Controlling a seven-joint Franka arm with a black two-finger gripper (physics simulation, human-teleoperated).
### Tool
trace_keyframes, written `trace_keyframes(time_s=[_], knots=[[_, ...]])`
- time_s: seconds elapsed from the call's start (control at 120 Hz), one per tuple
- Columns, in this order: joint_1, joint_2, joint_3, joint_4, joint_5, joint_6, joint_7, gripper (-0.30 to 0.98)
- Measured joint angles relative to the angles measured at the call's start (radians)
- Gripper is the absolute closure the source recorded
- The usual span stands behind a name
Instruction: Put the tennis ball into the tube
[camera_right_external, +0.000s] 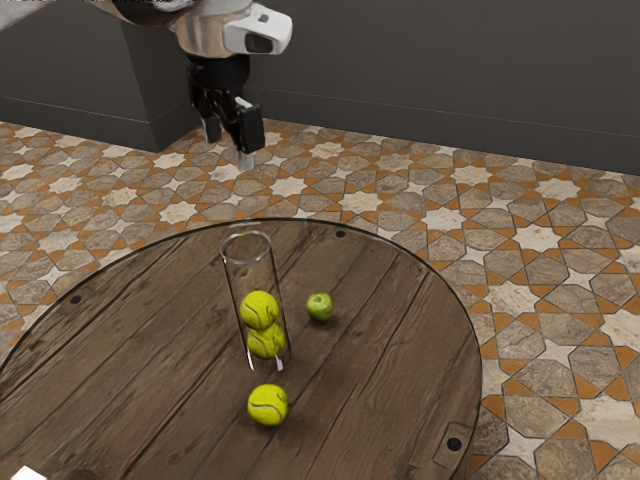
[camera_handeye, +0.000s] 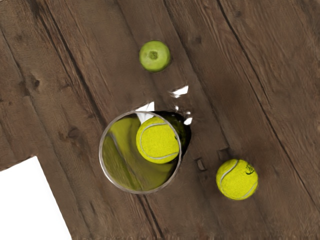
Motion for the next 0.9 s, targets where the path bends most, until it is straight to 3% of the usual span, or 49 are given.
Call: trace_keyframes(time_s=[0.117,0.217,0.242,0.317,0.408,0.667,0.9], knots=[[-0.062,-0.002,0.008,-0.025,-0.001,-0.022,0.034,0.03],[-0.061,-0.129,-0.016,-0.280,-0.052,0.022,0.055,0.02],[-0.006,-0.155,-0.061,-0.323,-0.070,0.032,0.059,0.02],[0.286,-0.213,-0.311,-0.393,-0.130,0.064,0.068,0.01],[0.394,-0.291,-0.410,-0.489,-0.194,0.109,0.076,0.01],[0.403,-0.413,-0.449,-0.796,-0.369,0.255,0.047,0.00],[0.406,-0.412,-0.486,-1.015,-0.482,0.563,-0.002,0.00]])
